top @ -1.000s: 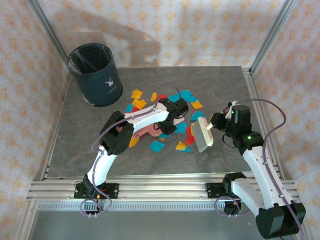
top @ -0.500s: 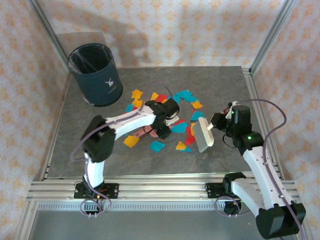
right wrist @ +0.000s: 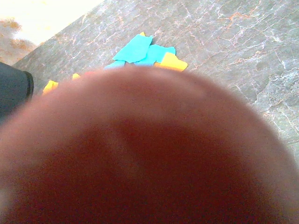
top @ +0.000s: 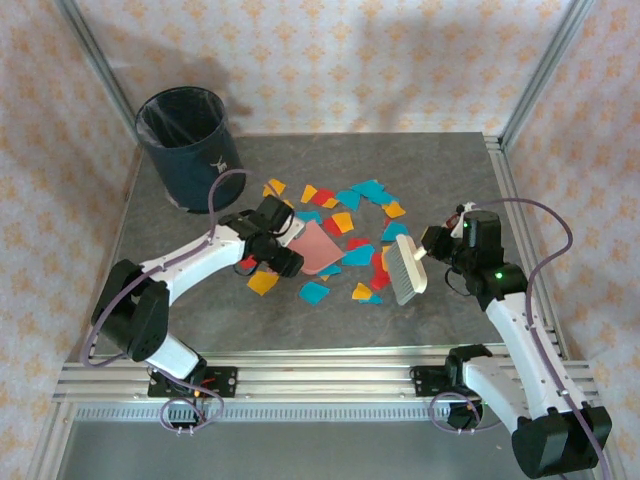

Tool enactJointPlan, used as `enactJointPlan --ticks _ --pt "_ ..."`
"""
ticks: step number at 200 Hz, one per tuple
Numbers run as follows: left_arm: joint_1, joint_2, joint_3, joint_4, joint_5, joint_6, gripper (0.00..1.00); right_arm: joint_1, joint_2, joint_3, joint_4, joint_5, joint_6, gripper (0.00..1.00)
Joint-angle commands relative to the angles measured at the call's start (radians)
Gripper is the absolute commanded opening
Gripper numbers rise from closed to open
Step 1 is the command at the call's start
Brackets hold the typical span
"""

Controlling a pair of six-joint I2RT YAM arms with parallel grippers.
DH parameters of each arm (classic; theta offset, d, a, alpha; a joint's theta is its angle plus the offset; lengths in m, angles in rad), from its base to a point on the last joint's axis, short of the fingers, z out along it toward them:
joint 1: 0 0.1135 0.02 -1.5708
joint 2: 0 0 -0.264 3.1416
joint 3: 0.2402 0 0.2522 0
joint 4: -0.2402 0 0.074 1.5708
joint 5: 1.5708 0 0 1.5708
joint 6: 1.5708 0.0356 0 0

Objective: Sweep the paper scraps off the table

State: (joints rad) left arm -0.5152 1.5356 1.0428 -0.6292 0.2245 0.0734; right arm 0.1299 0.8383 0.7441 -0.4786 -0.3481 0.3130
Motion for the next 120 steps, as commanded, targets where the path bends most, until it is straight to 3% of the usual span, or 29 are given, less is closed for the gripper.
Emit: enactJointPlan --ticks 1,43,120 --pt "0.008 -0.032 -0.045 0.074 -0.024 0.03 0.75 -0.004 -0.009 0.02 0.035 -0.014 0.011 0.0" --pt "0.018 0.032 -0.045 0.079 -0.046 0.052 0.75 -0.004 -0.006 0.02 0.032 -0.016 0.009 0.0" --pt "0.024 0.178 0.026 0.026 -0.042 0.089 0.6 -0.004 -0.008 0.015 0.029 -0.009 0.008 0.0"
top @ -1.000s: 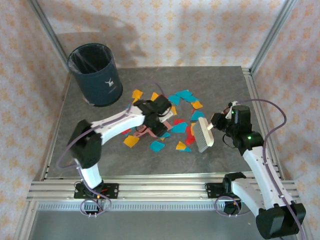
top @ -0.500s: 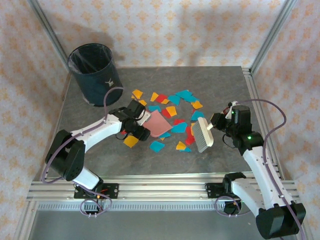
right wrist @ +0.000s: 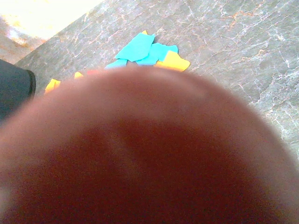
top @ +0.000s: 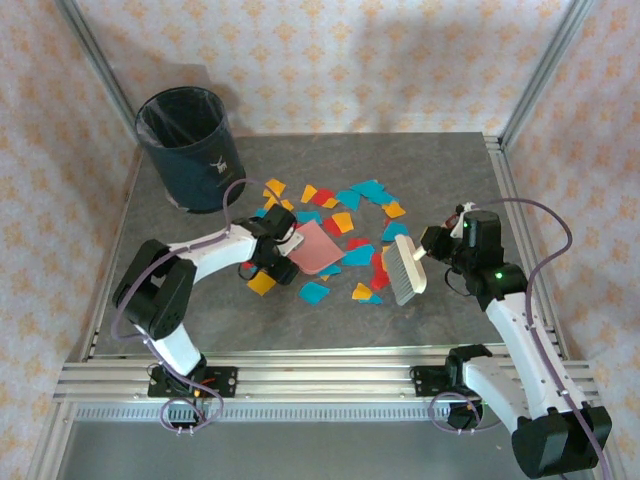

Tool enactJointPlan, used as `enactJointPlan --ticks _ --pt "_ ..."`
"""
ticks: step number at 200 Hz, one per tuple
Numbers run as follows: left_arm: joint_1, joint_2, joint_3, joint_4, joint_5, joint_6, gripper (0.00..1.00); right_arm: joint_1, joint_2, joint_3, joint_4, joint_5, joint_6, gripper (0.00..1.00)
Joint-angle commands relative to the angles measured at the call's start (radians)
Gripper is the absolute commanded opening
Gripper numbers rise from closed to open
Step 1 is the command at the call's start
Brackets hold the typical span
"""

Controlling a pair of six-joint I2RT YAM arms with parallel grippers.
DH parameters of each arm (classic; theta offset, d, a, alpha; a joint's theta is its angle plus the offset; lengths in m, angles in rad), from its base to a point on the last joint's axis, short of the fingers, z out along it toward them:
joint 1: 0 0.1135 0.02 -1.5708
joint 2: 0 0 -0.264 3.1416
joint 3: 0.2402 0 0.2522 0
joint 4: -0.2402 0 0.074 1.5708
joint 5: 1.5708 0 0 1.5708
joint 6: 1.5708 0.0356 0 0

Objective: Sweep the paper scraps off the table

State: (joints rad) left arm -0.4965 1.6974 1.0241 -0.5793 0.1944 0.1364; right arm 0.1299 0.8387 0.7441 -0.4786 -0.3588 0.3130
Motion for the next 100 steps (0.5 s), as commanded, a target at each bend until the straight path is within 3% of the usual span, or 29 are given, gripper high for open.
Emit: enactJointPlan --ticks 1,52,100 --pt "0.005 0.017 0.045 -0.024 -0.012 0.028 0.6 -0.004 -0.009 0.015 0.028 0.001 0.008 0.0" --pt "0.004 0.069 0.062 -0.046 -0.022 0.044 0.52 -0.004 -0.01 0.014 0.026 0.007 0.009 0.0" --pt "0.004 0.087 0.088 -0.089 -0.011 0.047 0.38 -0.004 -0.008 0.012 0.027 0.006 0.01 0.0"
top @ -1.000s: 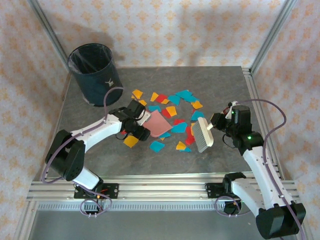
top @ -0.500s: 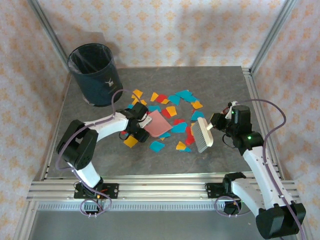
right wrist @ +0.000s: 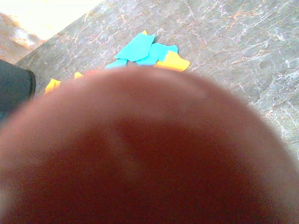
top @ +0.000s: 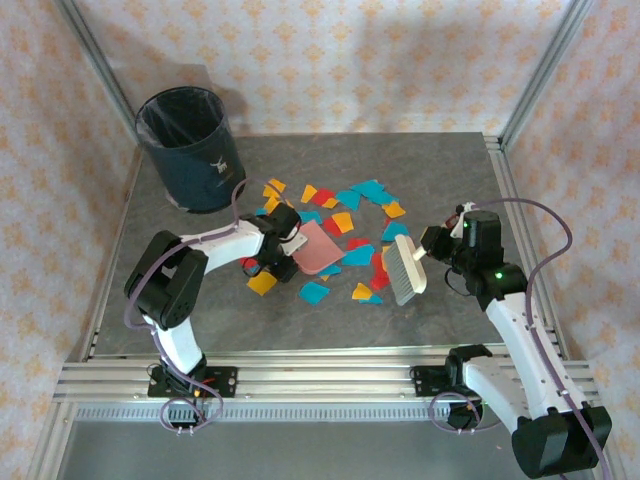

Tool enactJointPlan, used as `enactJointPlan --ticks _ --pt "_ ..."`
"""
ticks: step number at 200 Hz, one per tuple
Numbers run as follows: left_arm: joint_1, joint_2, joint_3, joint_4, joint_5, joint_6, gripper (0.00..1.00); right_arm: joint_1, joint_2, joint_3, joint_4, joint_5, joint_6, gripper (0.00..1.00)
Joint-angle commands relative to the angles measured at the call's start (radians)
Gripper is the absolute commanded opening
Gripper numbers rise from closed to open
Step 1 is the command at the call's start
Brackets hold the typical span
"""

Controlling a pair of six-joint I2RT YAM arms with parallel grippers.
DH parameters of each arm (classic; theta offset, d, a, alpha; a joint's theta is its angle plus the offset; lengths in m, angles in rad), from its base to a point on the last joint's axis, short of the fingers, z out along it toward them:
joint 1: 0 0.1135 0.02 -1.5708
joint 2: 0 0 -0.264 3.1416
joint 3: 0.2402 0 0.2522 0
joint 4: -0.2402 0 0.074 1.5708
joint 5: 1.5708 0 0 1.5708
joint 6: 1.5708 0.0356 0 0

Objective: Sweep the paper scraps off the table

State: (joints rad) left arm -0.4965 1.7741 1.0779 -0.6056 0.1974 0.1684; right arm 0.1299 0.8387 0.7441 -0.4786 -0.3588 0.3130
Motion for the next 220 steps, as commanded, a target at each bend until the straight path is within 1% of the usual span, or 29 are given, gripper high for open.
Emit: enactJointPlan --ticks 1,13,51,76,92,97,113,145,154,164,196,220 --pt "0.003 0.01 0.035 -0.063 -0.015 0.015 0.38 -0.004 -0.008 0.012 0.026 0.006 0.01 0.0" --pt "0.003 0.007 0.048 -0.087 -0.012 0.013 0.32 -0.004 -0.009 0.012 0.028 0.004 0.012 0.0" --pt "-0.003 0.0 0.104 -0.196 -0.041 0.012 0.28 -0.004 -0.007 0.011 0.035 0.003 0.017 0.0" --pt "-0.011 -0.005 0.141 -0.27 -0.046 0.013 0.26 -0.004 0.001 0.008 0.046 -0.024 0.016 0.0" --pt "-0.013 -0.015 0.171 -0.328 -0.046 0.013 0.18 -0.004 0.011 0.008 0.056 -0.044 0.016 0.0" --pt "-0.014 -0.02 0.18 -0.347 -0.048 0.013 0.17 -0.004 0.013 0.006 0.062 -0.051 0.019 0.0" --pt "-0.013 -0.052 0.202 -0.403 -0.054 0.021 0.09 -0.004 0.017 -0.009 0.106 -0.098 0.024 0.0" --pt "-0.015 -0.122 0.239 -0.525 -0.034 0.056 0.06 -0.004 0.041 -0.065 0.232 -0.177 0.054 0.0" --pt "-0.019 -0.14 0.248 -0.554 -0.039 0.062 0.02 -0.002 0.056 -0.077 0.266 -0.202 0.062 0.0" --pt "-0.026 -0.16 0.253 -0.582 -0.039 0.072 0.0 0.004 0.073 -0.087 0.298 -0.222 0.065 0.0" --pt "-0.079 -0.225 0.265 -0.621 -0.022 0.103 0.0 0.039 0.114 -0.107 0.346 -0.257 0.014 0.0" --pt "-0.115 -0.235 0.272 -0.629 -0.009 0.13 0.0 0.064 0.135 -0.123 0.356 -0.292 -0.048 0.0"
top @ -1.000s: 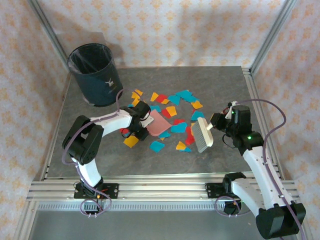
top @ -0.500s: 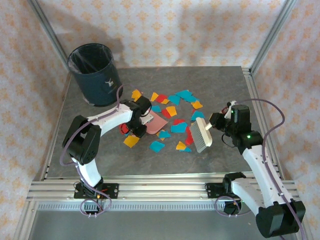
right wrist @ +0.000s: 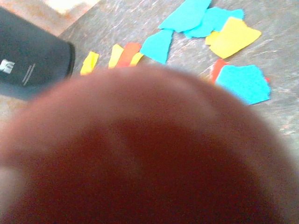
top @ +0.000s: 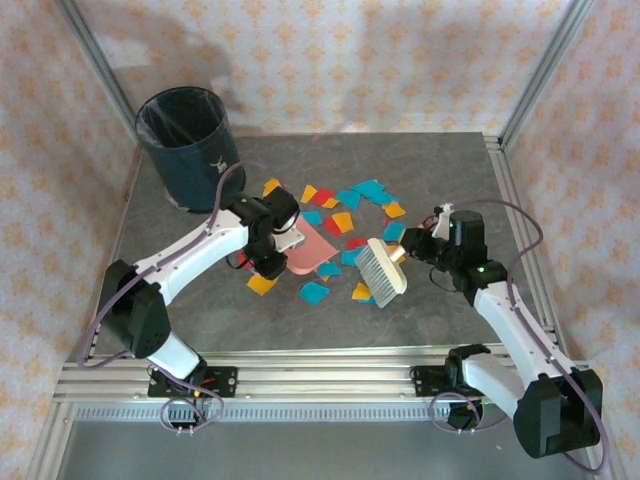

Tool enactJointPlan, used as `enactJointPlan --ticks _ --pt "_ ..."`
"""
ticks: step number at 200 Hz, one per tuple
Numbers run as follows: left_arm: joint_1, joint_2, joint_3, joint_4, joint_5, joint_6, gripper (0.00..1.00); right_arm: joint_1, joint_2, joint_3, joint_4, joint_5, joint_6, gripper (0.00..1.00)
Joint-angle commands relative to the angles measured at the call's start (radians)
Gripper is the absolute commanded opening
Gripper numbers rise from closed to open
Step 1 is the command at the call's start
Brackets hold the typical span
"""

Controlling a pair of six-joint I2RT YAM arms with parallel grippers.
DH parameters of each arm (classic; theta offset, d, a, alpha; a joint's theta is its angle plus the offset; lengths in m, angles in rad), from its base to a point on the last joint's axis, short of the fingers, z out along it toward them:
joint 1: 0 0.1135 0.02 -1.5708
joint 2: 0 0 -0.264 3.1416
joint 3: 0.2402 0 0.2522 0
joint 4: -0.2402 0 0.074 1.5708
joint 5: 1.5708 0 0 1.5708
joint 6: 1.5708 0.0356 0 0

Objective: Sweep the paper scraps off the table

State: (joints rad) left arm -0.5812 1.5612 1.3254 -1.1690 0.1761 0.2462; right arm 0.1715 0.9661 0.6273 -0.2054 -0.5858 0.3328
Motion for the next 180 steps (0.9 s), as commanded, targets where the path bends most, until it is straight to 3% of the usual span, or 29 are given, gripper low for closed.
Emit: enactJointPlan --ticks 1,28,61,155,180 --pt "-0.031 -0.023 0.024 -0.066 0.012 0.052 0.0 0.023 0.008 -0.006 0.082 -0.064 -0.07 0.0" --pt "-0.075 -0.018 0.023 -0.096 0.058 0.124 0.0 0.035 0.016 -0.018 0.052 -0.066 -0.129 0.0" --pt "-0.121 -0.022 0.02 -0.104 0.037 0.149 0.0 0.044 0.045 -0.027 0.025 -0.062 -0.183 0.0" --pt "-0.205 -0.034 -0.027 -0.107 0.041 0.115 0.0 0.058 0.068 -0.042 0.155 0.235 -0.142 0.0" --pt "-0.234 -0.023 -0.04 -0.095 0.042 0.101 0.0 0.059 0.063 -0.029 0.167 0.225 -0.124 0.0"
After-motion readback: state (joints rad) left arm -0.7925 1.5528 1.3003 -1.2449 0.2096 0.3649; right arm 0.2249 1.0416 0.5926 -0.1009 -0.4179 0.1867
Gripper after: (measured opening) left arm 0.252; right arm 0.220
